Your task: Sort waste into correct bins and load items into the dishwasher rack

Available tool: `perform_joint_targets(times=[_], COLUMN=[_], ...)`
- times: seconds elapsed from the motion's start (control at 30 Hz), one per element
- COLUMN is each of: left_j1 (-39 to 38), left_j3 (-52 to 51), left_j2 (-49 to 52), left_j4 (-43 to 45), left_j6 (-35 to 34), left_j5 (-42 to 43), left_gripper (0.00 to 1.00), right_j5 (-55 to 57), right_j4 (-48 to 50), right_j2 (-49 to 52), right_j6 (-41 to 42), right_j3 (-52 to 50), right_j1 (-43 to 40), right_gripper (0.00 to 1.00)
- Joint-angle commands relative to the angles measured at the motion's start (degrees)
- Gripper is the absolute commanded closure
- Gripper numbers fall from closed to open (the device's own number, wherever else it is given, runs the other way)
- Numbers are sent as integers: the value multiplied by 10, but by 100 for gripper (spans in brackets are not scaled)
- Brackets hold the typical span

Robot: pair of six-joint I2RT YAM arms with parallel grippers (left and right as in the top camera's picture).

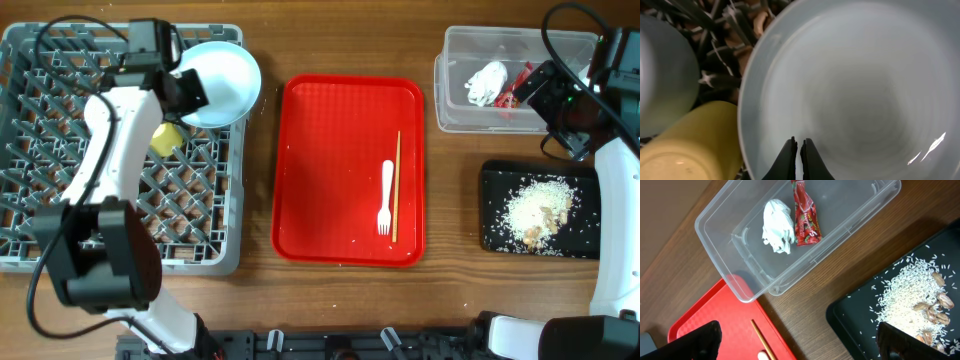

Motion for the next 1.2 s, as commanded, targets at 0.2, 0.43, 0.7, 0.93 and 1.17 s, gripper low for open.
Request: perform_joint_targets(times=[0.2, 0.43, 0.7, 0.93, 1.17], left_j1=[-71, -249, -279, -261, -236], left_j3=[47, 47, 47, 47, 47], left_j2=[-152, -69, 44, 70, 83], left_j4=[16, 29, 37, 86, 93], left_j6=[-18, 12, 59, 103, 102], left_j5=[214, 66, -101, -147, -142], left_gripper=[96, 96, 96, 96, 96], right_j5=[12, 12, 12, 12, 12], right_j4=[0, 0, 0, 0, 0], right_j2=[-7, -7, -7, -7, -7], right_j6=[-11, -11, -11, -11, -11], right_j3=[4, 4, 4, 4, 4], right_j1=[0, 0, 0, 0, 0], right_gripper=[0, 0, 0, 0, 0])
